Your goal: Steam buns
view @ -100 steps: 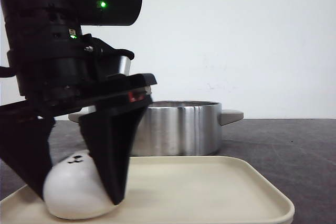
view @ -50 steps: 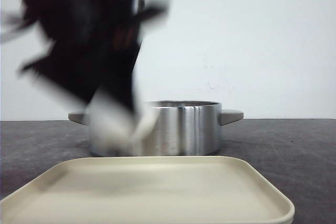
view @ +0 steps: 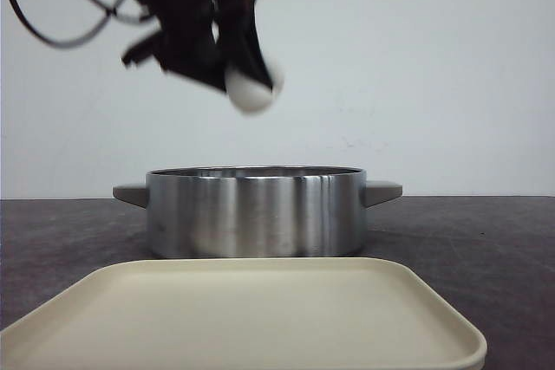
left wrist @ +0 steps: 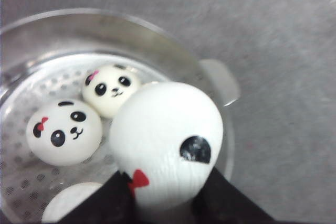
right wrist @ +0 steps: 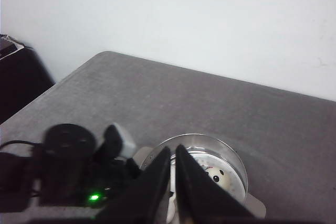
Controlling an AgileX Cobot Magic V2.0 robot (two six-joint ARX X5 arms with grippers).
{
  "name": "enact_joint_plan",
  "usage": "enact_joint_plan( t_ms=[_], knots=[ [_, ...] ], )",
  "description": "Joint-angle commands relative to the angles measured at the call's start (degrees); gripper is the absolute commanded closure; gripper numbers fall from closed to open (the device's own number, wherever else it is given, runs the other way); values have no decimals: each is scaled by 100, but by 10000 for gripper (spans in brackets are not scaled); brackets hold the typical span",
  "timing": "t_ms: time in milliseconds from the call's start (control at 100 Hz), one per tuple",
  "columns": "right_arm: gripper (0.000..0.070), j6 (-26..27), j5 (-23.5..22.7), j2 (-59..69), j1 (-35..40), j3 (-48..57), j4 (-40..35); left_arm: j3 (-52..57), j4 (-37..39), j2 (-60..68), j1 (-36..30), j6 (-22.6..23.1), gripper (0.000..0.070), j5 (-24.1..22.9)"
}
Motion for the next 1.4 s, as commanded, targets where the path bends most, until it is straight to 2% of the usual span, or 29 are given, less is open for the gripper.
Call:
enact_joint_plan(
  t_ms=[0, 130, 170, 210, 340, 410, 550, 720, 750, 840, 950, 1040, 1200, 1250, 1390],
  knots=[
    [693, -20, 0, 63, 61, 85, 52, 55, 142, 352, 9, 59, 700, 101],
    [693, -15, 0, 87, 61, 85, 28, 55, 289, 765, 68, 55, 700, 313],
    [693, -11, 0, 90, 61, 85, 15, 55, 289, 846, 68, 42, 672, 317],
    [693, -2, 2, 96, 61, 85, 11, 55, 262, 901, 68, 44, 590, 319],
    [693, 2, 2, 125, 63, 85, -17, 55, 245, 964, 68, 50, 216, 317],
    [693, 2, 2, 153, 61, 85, -42, 57, 271, 964, 68, 50, 136, 319],
    [693, -26, 4, 216, 61, 72, -111, 225, 44, 949, 68, 50, 137, 385],
    [693, -201, 179, 313, 61, 39, -328, 901, -938, 820, 68, 74, 165, 413],
    [693, -229, 249, 313, 61, 9, -339, 1019, -1097, 721, 68, 107, 226, 404],
    [692, -367, 439, 293, 63, -216, -264, 1069, -1215, 221, 70, 214, 500, 208],
    [692, -400, 645, 120, 66, -732, -13, 1056, -1405, -616, 90, 319, 696, -531],
    [692, -415, 645, -195, 70, -1473, 616, 1025, -1528, -1333, 199, 374, 700, -879],
    [692, -459, 625, -1034, 160, -3311, 2415, 841, -1797, -2524, 586, 376, 700, -1303],
    [692, -452, 619, -1318, 203, -3960, 3051, 715, -1910, -2876, 754, 387, 700, -1362],
    [692, -413, 649, -1899, 249, -5243, 4242, 234, -2282, -3779, 1266, 492, 700, -1362]
  ],
)
